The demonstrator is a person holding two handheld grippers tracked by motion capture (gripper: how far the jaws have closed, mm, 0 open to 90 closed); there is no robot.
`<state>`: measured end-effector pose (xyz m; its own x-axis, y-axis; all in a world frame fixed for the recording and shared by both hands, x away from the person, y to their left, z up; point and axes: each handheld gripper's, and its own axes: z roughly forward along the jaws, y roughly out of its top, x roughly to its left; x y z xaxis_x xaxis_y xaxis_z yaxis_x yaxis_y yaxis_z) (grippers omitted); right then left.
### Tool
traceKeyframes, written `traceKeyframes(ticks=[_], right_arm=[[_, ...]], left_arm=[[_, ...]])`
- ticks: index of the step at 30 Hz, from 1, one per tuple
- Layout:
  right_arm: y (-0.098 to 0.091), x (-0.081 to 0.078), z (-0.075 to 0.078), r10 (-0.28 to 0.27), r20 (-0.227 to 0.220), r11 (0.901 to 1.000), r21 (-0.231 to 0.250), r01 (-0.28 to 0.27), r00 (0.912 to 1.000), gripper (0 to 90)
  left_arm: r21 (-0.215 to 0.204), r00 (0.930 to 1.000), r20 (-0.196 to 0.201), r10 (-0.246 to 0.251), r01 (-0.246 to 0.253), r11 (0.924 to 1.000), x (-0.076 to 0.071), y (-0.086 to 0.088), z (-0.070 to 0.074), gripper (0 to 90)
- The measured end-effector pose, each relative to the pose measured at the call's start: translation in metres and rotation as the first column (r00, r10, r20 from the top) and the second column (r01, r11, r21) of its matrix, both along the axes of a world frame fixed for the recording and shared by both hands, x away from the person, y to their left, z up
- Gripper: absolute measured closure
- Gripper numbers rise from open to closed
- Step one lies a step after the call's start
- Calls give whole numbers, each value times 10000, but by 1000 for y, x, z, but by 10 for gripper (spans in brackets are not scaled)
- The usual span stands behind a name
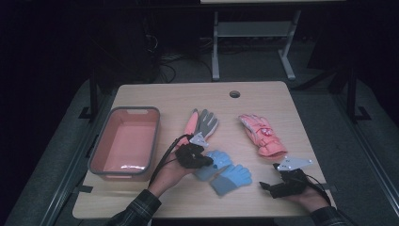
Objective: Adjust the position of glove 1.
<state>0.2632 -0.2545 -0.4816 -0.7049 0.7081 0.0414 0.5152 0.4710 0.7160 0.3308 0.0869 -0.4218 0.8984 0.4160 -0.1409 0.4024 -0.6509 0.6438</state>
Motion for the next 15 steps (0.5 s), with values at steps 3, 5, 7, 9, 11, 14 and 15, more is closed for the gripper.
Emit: traceKeyframes(ticks=[3,5,7,9,11,14,15], right_arm=[[0,0,0,-2,-3,10000,2,2,10000,97],[0,0,0,-3,-2,10000,1,3,10000,96],[0,0,0,-7,-7,10000,1,7,10000,97],[0,0,0,-6,-28,10000,10,6,10000,97],[0,0,0,-8,-29,10000,8,8,10000,97],[0,0,0,-4,-26,10000,6,4,10000,97],[0,0,0,-2,-25,10000,7,2,10000,97]], left_arm=[[-270,9999,-47,-90,89,9996,-3,-5,3,875],[-265,9999,-7,-149,149,9995,-4,-7,4,875],[-249,9993,-4,-377,377,9990,-6,-12,6,875],[-378,9993,-34,-381,380,9986,-8,-18,6,875],[-386,9992,-16,-406,405,9984,-10,-22,7,875],[-387,9988,-20,-491,490,9981,-10,-26,7,875],[-442,9986,-59,-521,517,9977,-11,-30,7,875]])
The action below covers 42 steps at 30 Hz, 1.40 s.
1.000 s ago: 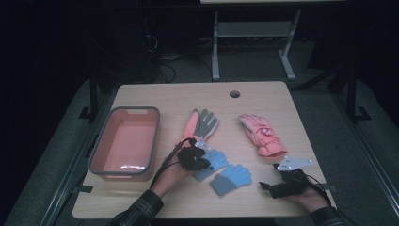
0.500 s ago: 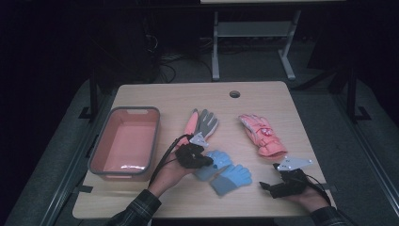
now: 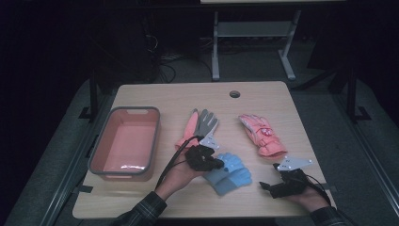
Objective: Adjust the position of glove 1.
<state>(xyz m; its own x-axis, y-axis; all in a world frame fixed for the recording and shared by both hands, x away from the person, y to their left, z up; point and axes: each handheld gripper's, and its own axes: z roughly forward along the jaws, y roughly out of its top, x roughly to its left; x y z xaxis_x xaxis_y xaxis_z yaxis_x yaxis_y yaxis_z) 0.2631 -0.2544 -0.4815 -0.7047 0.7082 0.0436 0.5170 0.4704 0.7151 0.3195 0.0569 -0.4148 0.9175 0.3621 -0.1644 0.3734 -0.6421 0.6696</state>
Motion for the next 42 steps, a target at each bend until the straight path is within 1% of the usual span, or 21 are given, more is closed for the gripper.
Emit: traceKeyframes(ticks=[2,7,9,12,13,14,15,22,23,24,27,30,34,36,37,38,39,40,42], right_arm=[[0,0,0,-5,0,10000,2,5,10000,97],[0,0,0,11,24,10000,-5,-11,10000,97],[0,0,0,-5,-9,10000,7,5,10000,97],[0,0,0,-10,-11,10000,10,10,10000,97],[0,0,0,-8,-12,10000,11,8,10000,97],[0,0,0,-8,-12,10000,11,8,10000,97],[0,0,0,-10,-11,10000,10,10,10000,97],[0,0,0,-10,-13,10000,9,10,10000,97],[0,0,0,-9,-11,10000,9,9,10000,97],[0,0,0,-9,-15,10000,9,9,10000,97],[0,0,0,-9,-13,10000,11,9,10000,97],[0,0,0,-9,-11,10000,10,9,10000,97],[0,0,0,-9,-10,10000,7,9,10000,97],[0,0,0,-8,-10,10000,7,8,10000,97],[0,0,0,-9,-8,10000,8,9,10000,97],[0,0,0,-5,-7,10000,7,5,10000,97],[0,0,0,-9,-6,10000,7,9,10000,97],[0,0,0,-7,-9,10000,9,7,10000,97],[0,0,0,-8,-11,10000,10,8,10000,97]], left_arm=[[-18,10000,-32,-43,43,10000,-2,-4,-1,875],[87,9998,-76,-187,187,9998,-6,-12,-4,875],[157,9995,-65,-315,316,9994,-8,-16,-5,875],[123,9993,-80,-372,373,9992,-10,-21,-7,875],[209,9987,-105,-491,493,9986,-12,-24,-8,875],[209,9987,-105,-491,493,9986,-12,-24,-8,875],[300,9984,-70,-560,562,9980,-13,-25,-8,875],[341,9978,-55,-661,662,9972,-15,-27,-11,874],[447,9974,-59,-714,716,9964,-15,-27,-12,874],[427,9973,-48,-737,738,9964,-15,-27,-12,874],[449,9967,-78,-804,807,9957,-16,-28,-14,873],[604,9955,-148,-937,944,9937,-17,-30,-16,871],[640,9953,-121,-963,969,9932,-17,-31,-18,848],[538,9962,-78,-863,866,9948,-17,-30,-17,818],[495,9968,-78,-799,802,9955,-17,-30,-16,772],[410,9973,-97,-731,735,9965,-16,-29,-14,676],[374,9981,-136,-599,604,9975,-16,-29,-14,622],[429,9983,-263,-528,539,9976,-15,-29,-13,558],[381,9989,-273,-375,385,9985,-16,-30,-13,462]])
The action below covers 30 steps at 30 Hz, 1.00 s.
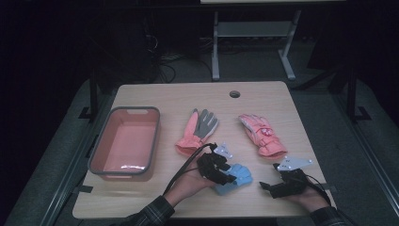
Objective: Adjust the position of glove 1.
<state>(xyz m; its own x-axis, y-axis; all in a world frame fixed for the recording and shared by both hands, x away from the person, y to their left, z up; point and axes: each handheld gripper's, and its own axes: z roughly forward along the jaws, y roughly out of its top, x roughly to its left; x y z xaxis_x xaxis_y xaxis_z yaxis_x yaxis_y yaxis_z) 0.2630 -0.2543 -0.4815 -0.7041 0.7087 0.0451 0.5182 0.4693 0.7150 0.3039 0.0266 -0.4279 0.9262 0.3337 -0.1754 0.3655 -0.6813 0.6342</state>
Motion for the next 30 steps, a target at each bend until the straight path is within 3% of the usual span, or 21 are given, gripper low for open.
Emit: traceKeyframes(ticks=[4,9,25,30], right_arm=[[0,0,0,2,3,10000,-4,-2,10000,97],[0,0,0,1,4,10000,-4,-1,10000,97],[0,0,0,16,44,10000,-16,-16,10000,97],[0,0,0,22,51,10000,-18,-22,10000,97]], left_arm=[[267,10000,92,34,-36,9996,0,-5,-6,306],[563,10000,26,88,-89,9984,2,-11,-16,213],[797,10000,24,19,-20,9968,2,-15,-31,188],[741,9998,161,-139,126,9972,-1,-14,-31,266]])
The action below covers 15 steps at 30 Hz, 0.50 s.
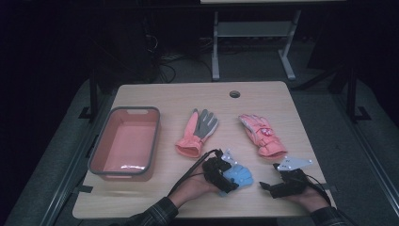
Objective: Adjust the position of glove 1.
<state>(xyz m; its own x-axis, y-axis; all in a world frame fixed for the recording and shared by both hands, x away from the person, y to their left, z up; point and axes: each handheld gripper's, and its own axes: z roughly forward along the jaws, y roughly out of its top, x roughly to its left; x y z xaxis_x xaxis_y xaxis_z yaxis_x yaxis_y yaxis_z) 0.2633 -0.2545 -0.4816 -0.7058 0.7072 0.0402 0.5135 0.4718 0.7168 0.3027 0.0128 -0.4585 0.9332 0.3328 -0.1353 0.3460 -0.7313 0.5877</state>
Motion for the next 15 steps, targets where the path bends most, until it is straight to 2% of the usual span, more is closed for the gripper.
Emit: traceKeyframes(ticks=[1,4,5,8,9,11,15], right_arm=[[0,0,0,2,1,10000,0,-2,10000,97],[0,0,0,1,1,10000,0,-1,10000,97],[0,0,0,1,-1,10000,0,-1,10000,97],[0,0,0,2,3,10000,-2,-2,10000,97],[0,0,0,4,4,10000,-1,-4,10000,97],[0,0,0,9,6,10000,-2,-9,10000,97],[0,0,0,21,12,10000,0,-21,10000,97]], left_arm=[[-68,9999,-34,-131,131,9999,-1,1,0,322],[-117,9997,-130,-200,198,9997,-2,1,1,374],[-175,9992,-213,-331,328,9993,-1,2,1,451],[-231,9985,-334,-439,431,9988,-1,2,1,550],[-278,9971,-518,-562,548,9981,-1,2,1,593],[-350,9958,-663,-639,617,9975,-1,2,1,636],[-338,9948,-704,-730,707,9969,-2,1,1,689]])
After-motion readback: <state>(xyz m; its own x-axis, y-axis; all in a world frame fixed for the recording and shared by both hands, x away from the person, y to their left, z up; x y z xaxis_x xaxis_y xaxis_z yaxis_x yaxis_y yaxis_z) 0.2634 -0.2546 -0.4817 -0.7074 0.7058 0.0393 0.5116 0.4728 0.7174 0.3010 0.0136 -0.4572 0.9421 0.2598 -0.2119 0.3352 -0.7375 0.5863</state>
